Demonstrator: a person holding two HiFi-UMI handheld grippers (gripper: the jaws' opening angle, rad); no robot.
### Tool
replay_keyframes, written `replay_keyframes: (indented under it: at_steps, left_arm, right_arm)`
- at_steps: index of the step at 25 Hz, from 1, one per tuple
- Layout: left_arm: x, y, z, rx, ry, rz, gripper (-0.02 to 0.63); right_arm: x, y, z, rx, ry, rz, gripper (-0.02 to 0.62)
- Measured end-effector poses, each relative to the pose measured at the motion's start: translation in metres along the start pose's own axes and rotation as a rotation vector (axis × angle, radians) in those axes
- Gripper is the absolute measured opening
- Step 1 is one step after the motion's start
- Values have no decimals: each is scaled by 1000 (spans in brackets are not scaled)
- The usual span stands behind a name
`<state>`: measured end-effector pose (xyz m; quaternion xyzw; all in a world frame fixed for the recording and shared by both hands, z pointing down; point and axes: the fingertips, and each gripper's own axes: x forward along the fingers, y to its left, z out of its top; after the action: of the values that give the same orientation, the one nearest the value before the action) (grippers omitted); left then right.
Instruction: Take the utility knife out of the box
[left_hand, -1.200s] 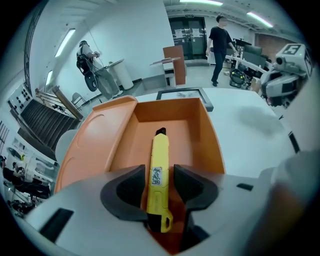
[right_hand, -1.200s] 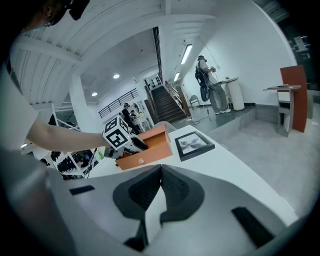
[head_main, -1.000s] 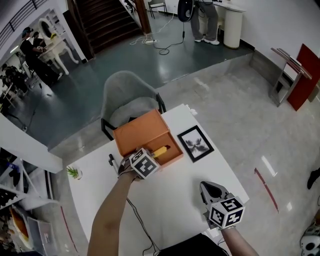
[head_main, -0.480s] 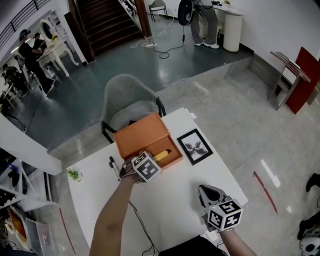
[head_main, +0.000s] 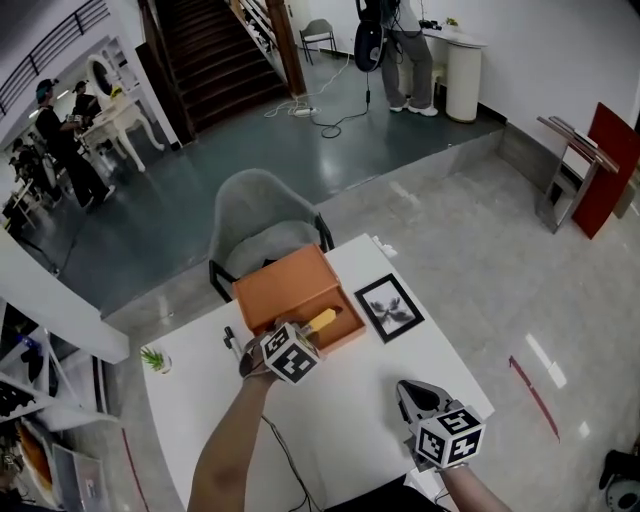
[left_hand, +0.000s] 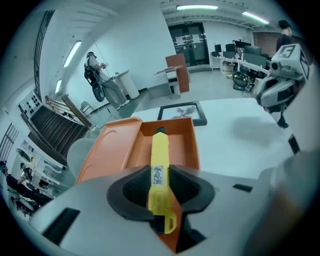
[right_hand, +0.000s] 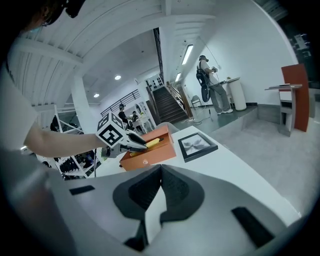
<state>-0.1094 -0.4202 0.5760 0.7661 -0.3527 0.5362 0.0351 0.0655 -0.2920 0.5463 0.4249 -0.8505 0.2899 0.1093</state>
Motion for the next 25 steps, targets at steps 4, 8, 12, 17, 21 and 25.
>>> replay_keyframes:
  at_steps: [4,8,12,17,21,25]
  left_arm:
    - [-22,-2,6,-38,-46,40,109]
    - [-37,-8,6,-52,-60,76,109]
    - [-54,-12,5,-107,-87,103,109]
    - [-74,-23,3,-176,-124,128,109]
    - [-94,-32,3,-215,-164,165,109]
    - [-110,-43,-1,-281,-198,193,109]
  right_arm:
    - [-4,6,5,-9,-15,17,0]
    - [-9,10,10,-24,-31,29,0]
    - [-16,12,13,-37,-43,38,0]
    - [-22,13,19,-46,-62,45,0]
    - [-27,17,25,-59,-75,58,0]
    - [-30,21,28,-65,-89,70,0]
